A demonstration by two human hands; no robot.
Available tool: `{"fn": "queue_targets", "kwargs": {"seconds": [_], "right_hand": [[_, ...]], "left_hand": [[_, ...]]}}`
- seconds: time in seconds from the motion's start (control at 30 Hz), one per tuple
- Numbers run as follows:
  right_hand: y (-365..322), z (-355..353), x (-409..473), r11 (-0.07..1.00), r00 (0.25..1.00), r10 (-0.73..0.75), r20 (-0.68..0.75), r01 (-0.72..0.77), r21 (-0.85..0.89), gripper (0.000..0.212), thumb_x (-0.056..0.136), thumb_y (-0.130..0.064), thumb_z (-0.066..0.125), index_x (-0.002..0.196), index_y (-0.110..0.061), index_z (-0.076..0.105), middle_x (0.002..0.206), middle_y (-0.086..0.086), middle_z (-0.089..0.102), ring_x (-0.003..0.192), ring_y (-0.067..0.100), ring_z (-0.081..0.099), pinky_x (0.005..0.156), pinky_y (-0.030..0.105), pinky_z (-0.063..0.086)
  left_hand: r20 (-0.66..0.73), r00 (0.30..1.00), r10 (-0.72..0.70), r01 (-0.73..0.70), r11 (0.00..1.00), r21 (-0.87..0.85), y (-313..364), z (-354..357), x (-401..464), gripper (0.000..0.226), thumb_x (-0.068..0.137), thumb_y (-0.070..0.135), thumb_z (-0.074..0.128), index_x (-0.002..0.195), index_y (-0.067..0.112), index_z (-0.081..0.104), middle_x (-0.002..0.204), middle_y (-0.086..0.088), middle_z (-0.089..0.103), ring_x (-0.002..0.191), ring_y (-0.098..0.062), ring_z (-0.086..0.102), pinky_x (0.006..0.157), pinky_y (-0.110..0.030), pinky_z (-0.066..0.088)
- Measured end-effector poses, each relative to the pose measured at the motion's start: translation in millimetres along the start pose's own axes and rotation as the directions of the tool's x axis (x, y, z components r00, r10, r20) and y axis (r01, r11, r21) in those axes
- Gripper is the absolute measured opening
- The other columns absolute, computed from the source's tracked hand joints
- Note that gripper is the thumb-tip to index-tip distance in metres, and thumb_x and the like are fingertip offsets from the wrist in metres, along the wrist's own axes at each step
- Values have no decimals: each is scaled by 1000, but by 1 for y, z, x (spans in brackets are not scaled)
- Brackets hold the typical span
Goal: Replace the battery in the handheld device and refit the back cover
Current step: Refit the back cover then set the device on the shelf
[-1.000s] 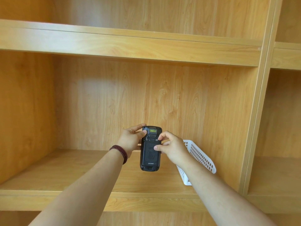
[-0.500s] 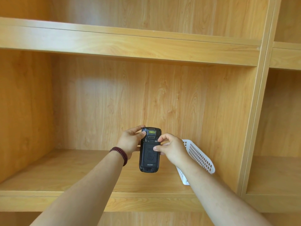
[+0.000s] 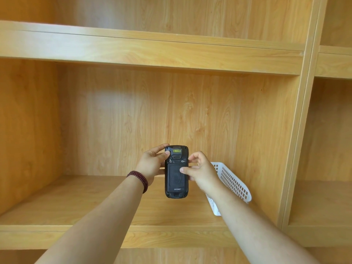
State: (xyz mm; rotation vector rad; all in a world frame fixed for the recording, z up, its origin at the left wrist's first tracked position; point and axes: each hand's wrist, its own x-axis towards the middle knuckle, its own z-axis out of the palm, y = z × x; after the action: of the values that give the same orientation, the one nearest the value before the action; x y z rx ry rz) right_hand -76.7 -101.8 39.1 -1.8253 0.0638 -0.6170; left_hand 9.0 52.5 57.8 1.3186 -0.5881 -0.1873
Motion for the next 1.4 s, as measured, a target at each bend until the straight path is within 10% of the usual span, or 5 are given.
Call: {"fn": "queue_targets", "kwargs": {"seconds": [0.23,0.57,1.4], "right_hand": [[4,3,0,973,991,69,114,-92,210,63,92,-2,64,146,-22,39,120,5,67,107,22,68,73,35,60],[10,1,2,966,986,74,152,-109,235,61,94,-1,59,148,-23,41,120,3,68,106,18,69,77,35,61],[20,6,5,960,984,99,151,-134,246,62,93,1,60,148,-23,41,120,1,70,108,19,69,91,46,57]], "left_hand": [[42,995,90,-95,988,118,-1,-3,-4,36,92,14,65,123,18,47,103,-7,70,83,-18,70,74,-35,59],[83,979,189,-205,848,489,-17,-12,-14,18,82,14,75,87,27,64,98,1,74,90,-21,71,82,-35,57],[118,972,203,-233,774,588,-15,-17,-7,25,77,11,78,77,28,60,109,2,66,84,-23,72,79,-45,60]]}}
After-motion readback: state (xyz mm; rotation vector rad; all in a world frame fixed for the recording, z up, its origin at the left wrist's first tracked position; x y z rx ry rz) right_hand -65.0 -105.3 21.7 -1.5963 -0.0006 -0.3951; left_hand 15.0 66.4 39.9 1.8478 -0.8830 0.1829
